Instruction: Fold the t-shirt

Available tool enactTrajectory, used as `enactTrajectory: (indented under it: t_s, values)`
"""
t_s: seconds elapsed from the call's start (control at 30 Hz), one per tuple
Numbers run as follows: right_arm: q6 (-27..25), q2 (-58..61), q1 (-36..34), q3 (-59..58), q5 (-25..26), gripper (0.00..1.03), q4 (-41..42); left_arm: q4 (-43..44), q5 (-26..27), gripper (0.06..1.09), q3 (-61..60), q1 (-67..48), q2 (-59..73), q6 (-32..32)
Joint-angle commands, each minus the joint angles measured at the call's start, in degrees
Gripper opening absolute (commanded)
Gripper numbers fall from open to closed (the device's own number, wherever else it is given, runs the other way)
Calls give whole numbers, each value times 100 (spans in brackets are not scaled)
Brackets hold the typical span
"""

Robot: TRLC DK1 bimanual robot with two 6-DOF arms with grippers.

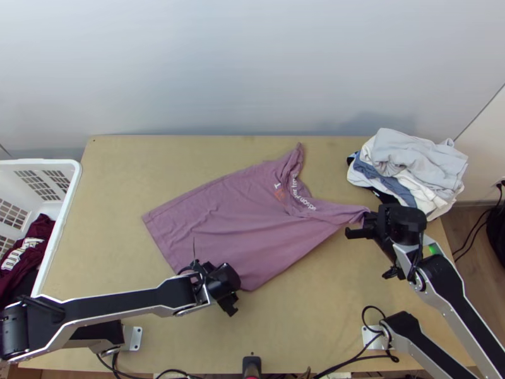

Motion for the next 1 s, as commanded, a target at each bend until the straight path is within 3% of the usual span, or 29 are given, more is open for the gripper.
enactTrajectory:
  t_s: [0.0,0.1,0.13,0.27,0.5,0.8,0.93,0.97]
  values:
    - [-24,174,40,75,-5,3,33,489,42,41,-31,227,386,65]
    - [-32,244,66,75,-5,3,59,744,42,12,-66,421,395,303]
    - [-32,262,66,75,-5,3,59,735,42,10,-49,491,359,364]
    - [-32,349,84,48,-5,3,121,287,77,10,329,702,-89,426]
    - [-15,525,101,-66,-5,3,349,-1199,1299,10,1999,1897,-177,478]
    - [-15,806,181,-39,-5,3,534,-1146,2362,10,2913,3611,1080,382]
    - [-41,877,198,-31,-5,3,534,-434,2512,10,2922,4077,1643,285]
    - [-41,894,216,-22,-5,3,534,-258,2503,16,2931,4147,1792,223]
